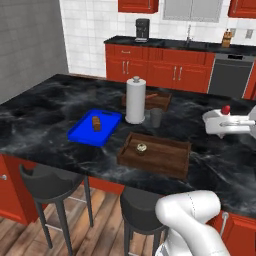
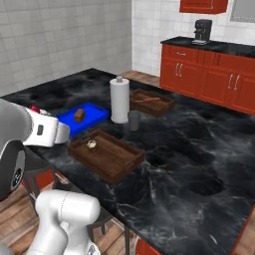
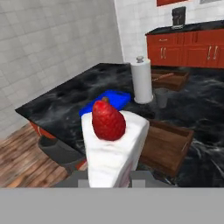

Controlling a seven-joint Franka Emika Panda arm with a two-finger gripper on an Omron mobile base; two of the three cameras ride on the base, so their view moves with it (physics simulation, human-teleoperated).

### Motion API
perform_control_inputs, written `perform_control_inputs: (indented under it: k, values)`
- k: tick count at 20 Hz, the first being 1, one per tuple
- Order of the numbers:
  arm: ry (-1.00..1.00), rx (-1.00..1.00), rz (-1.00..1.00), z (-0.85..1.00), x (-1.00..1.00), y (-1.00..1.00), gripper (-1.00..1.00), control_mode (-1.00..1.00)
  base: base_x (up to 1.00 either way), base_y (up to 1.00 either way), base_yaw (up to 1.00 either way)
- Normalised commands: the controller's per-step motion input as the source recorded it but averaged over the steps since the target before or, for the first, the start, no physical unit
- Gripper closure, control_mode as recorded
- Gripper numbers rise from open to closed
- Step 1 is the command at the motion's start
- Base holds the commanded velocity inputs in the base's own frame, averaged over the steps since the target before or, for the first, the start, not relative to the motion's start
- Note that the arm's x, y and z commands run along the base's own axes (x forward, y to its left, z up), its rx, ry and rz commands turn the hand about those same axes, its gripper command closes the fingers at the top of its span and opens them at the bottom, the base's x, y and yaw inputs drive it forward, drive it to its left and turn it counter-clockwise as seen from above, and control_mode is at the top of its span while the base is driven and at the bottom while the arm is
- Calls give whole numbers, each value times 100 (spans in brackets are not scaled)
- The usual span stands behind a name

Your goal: Take the cupcake and cake from the fridge and place them on the empty tray on the dining counter.

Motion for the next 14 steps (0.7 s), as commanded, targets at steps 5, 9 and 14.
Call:
perform_control_inputs:
  k: [5, 9, 14]
  values:
    - [6, 8, 5, -10, 72, -9, 100, -100, 0, 0, 0]
    - [0, 0, 0, -36, 36, 0, 100, -100, 0, 0, 0]
    - [8, 0, 0, -55, 20, 0, 100, -100, 0, 0, 0]
